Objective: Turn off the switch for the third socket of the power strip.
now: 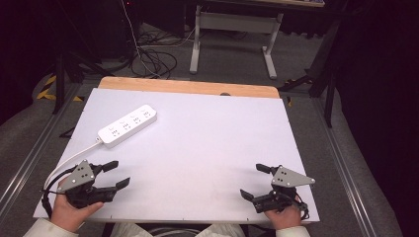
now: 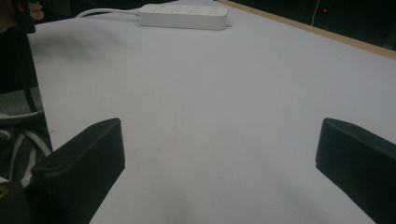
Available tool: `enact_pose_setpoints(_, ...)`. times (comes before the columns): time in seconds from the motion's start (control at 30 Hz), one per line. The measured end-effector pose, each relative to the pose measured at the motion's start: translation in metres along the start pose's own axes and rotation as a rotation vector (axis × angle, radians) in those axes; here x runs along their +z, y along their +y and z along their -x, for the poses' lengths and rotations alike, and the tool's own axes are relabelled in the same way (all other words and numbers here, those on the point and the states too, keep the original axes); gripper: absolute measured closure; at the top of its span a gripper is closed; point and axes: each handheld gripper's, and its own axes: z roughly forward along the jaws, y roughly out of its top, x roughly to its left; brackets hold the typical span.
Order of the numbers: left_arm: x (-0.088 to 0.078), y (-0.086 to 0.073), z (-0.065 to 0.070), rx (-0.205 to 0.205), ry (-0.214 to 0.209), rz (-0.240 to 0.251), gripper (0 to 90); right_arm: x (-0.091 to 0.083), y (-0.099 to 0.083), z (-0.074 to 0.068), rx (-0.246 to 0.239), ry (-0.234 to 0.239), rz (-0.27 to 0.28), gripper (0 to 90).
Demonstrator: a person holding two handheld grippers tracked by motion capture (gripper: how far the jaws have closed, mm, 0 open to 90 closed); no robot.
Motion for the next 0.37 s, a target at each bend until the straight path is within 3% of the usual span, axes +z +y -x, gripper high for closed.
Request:
enact_pose_setpoints(0.27,-0.0027,0.0011,-0.0047,-0.129,-0.040,0.034,25.7,0.0012,-0.0010,0.0023,0.019,-0.008,-0.013,1.7)
enact_pose_setpoints(0.37,-0.0034,0.0003,-0.0077,-0.132,-0.047,0.034,25.2,0.0017,-0.0011,0.0025,0.024,-0.005,-0.013,1.8)
